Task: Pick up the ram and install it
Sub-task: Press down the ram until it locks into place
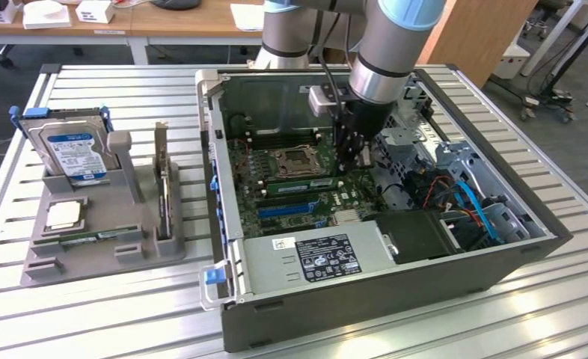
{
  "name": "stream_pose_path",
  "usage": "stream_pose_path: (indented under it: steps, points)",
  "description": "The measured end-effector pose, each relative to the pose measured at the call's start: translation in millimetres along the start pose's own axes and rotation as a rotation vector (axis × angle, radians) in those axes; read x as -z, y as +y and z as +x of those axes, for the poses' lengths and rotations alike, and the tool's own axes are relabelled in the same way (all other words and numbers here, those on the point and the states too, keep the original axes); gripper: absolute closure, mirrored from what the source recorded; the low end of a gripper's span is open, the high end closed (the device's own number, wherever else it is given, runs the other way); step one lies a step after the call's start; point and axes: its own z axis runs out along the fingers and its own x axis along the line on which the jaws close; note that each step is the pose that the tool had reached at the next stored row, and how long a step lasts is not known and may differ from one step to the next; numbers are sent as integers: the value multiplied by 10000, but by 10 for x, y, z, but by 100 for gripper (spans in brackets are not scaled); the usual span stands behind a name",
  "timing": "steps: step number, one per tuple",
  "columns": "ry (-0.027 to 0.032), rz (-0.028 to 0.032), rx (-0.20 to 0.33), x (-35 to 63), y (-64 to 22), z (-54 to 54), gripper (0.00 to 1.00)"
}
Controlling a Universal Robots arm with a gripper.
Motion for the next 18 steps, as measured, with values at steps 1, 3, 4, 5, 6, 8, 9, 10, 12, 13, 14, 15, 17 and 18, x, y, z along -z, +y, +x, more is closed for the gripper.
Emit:
stream_pose_path:
  steps: [1,3,4,5,6,8,9,10,12,13,14,15,17,18]
  points:
    - [-1,1,0,-7,0,0,90]
    - [2,0,0,-13,0,1,90]
    - [1,0,0,-13,0,1,90]
    - [1,0,0,-13,0,1,90]
    - [1,0,0,-13,-1,0,90]
    - [-5,1,1,-23,-1,-1,90]
    - [-3,1,1,-28,-1,0,90]
    - [0,0,0,-29,-1,1,90]
    - [2,-1,0,-29,-1,1,90]
    - [2,0,0,-29,-1,1,90]
    - [1,0,0,-30,-1,1,90]
    - [-2,1,-1,-32,-1,-4,90]
    - [-3,1,-1,-33,-1,-13,90]
    - [-2,1,0,-33,-1,-13,90]
